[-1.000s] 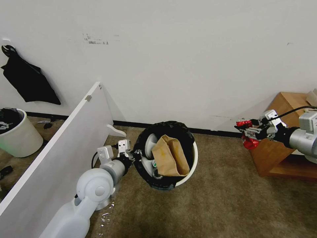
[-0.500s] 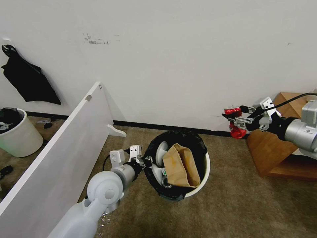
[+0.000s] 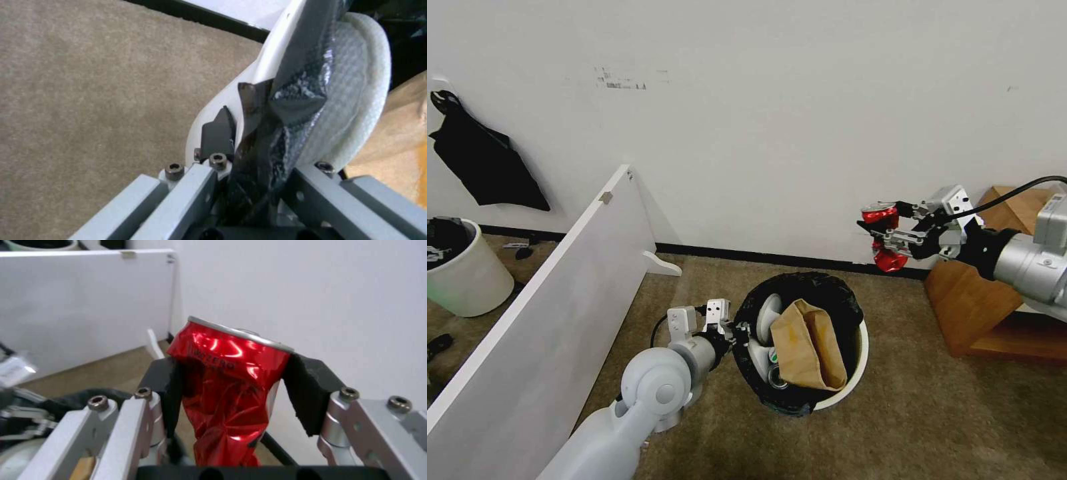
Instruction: Pick up the trash bin, then pick up the garbage from the floor and place it into the trash bin.
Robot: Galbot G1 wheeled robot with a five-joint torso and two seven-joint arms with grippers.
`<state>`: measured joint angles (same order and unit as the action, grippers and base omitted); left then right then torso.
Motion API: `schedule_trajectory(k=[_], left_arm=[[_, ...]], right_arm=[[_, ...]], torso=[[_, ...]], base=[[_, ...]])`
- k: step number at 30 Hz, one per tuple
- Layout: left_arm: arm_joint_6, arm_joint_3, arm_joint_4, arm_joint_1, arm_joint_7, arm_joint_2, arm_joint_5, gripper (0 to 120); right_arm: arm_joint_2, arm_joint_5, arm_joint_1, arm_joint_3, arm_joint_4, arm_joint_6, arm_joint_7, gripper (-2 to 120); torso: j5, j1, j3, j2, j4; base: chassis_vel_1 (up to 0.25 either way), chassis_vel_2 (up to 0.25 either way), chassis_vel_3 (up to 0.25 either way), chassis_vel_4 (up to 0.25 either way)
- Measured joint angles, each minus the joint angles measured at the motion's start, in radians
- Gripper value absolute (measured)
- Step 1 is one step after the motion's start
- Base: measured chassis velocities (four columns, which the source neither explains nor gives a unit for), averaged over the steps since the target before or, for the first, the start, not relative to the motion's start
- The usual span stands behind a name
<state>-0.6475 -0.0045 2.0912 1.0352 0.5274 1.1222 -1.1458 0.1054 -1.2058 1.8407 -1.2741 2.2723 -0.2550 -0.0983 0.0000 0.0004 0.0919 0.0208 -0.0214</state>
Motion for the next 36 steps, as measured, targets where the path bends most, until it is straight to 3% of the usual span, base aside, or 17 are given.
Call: schedule_trajectory(k=[15,36], left_arm=[[-0.004,0.021,0.01,0.0,-0.006,0.019,-0.004,1],[-0.019,0.032,0.016,-0.001,-0.003,0.067,0.0,1]], right_arm=[[-0.056,0.021,0.028,0.023,0.031,0.011,-0.038,48],[-0.017,0.091,0.055,0.056,0.047,0.0,-0.067,48]], torso=[[0.0,0.0,0.0,0.0,0.0001],[0.0001,0.0,0.0,0.0,0.0]], base=[[0.0,0.0,0.0,0.0],[0.0,0.0,0.0,0.0]])
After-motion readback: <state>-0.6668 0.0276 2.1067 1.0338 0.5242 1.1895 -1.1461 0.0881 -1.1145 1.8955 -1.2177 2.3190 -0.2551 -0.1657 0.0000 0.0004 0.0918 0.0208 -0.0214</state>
